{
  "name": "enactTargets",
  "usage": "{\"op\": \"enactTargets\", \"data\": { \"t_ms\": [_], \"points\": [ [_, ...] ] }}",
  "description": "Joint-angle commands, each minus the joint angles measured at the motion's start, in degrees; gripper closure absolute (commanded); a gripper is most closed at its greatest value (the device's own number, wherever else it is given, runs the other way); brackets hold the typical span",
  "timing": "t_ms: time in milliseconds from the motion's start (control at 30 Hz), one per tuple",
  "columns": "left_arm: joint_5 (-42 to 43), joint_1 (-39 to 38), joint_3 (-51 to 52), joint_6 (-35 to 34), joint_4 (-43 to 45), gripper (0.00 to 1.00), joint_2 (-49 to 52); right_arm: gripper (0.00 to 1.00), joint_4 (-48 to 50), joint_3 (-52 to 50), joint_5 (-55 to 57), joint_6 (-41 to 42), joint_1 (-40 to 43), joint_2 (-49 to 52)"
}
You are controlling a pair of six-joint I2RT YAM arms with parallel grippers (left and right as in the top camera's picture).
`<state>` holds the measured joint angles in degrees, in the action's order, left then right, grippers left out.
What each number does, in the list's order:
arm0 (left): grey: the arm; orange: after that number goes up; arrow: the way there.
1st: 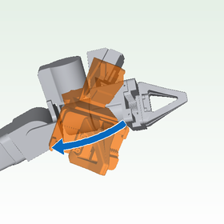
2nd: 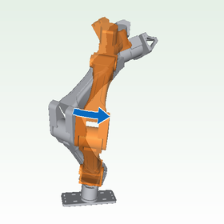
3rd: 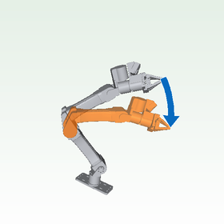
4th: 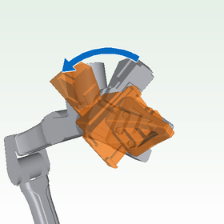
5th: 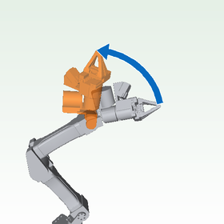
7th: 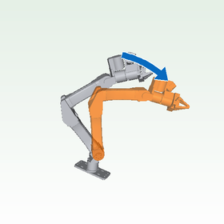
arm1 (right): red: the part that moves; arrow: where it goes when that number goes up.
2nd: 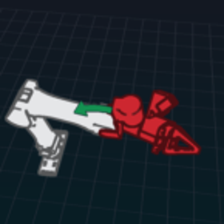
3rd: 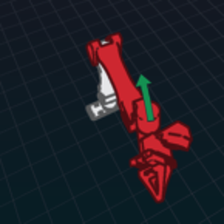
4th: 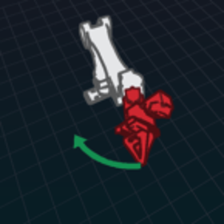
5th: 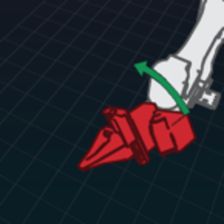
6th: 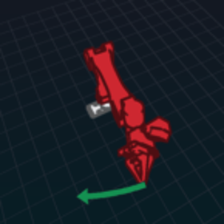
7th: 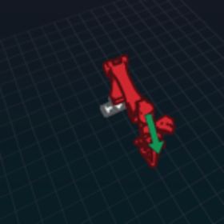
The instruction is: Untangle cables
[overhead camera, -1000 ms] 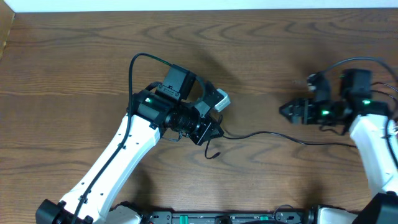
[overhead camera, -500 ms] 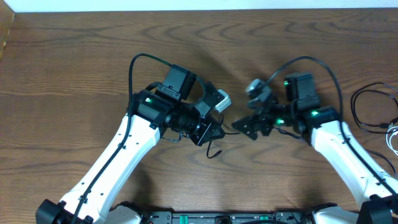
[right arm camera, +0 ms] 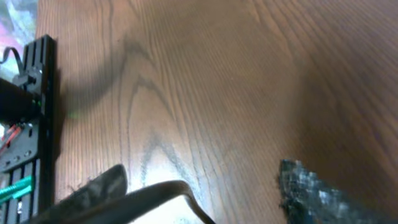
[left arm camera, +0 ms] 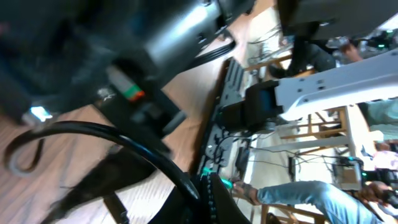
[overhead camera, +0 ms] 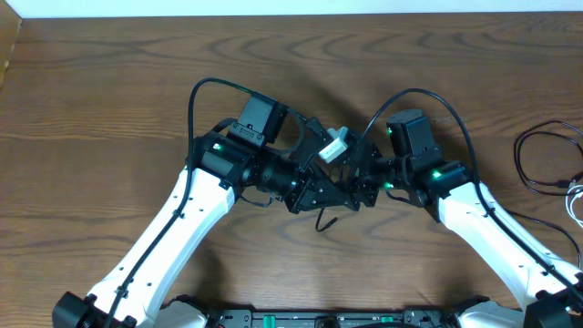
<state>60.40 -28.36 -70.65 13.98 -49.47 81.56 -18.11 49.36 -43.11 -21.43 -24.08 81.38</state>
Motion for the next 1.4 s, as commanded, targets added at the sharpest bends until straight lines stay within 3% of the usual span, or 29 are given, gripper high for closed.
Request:
{"op": "enactTargets", "data": {
  "t_ms": [0,33,100,267,400,467,533,667,800,1100,1367],
  "points": [
    [4.2,-0.1,-1.2,1.0,0.1,0.92,0.0,0.52,0.2,-0.4,-1.0,-0.7,-0.2,0.4],
    [4.2,-0.1,-1.2,1.0,0.1,0.93,0.0,0.68,0.3,-0.4,-1.0,-0.7,-0.2,0.4],
    [4.1,-0.1,-1.2,1.0,0.2,0.93,0.0,0.85,0.4,-0.4,-1.0,-0.7,-0.3,0.4],
    [3.3,0.3,-1.2,1.0,0.7,0.93,0.0,0.98,0.3,-0.4,-0.9,-0.2,-0.2,0.4],
    [-3.9,0.8,-1.2,1.0,0.1,0.92,0.0,0.99,0.5,-0.4,6.1,3.0,-0.2,0.4],
    [-10.4,0.8,-1.2,0.9,-0.5,0.91,0.0,0.99,0.6,-0.4,15.8,8.3,-0.2,0.4],
    [-17.2,0.8,-1.2,0.2,-1.2,0.83,0.0,0.99,0.6,-0.4,27.4,12.9,-0.2,0.4],
    [-32.3,0.8,-1.2,-6.2,-2.0,0.83,0.0,0.99,0.4,0.3,43.2,18.7,1.0,0.3],
    [-44.0,0.8,-1.2,-12.9,-1.9,0.54,0.0,0.99,-3.5,6.4,48.0,18.9,5.7,0.2],
    [-45.0,0.8,-1.2,-13.9,-1.9,0.5,0.0,0.99,-11.6,31.3,57.6,16.8,20.0,-0.2],
    [-45.0,0.8,-1.2,-15.2,-1.9,0.5,0.0,0.99,-5.7,48.2,57.3,15.1,33.9,-0.2]
  ]
}}
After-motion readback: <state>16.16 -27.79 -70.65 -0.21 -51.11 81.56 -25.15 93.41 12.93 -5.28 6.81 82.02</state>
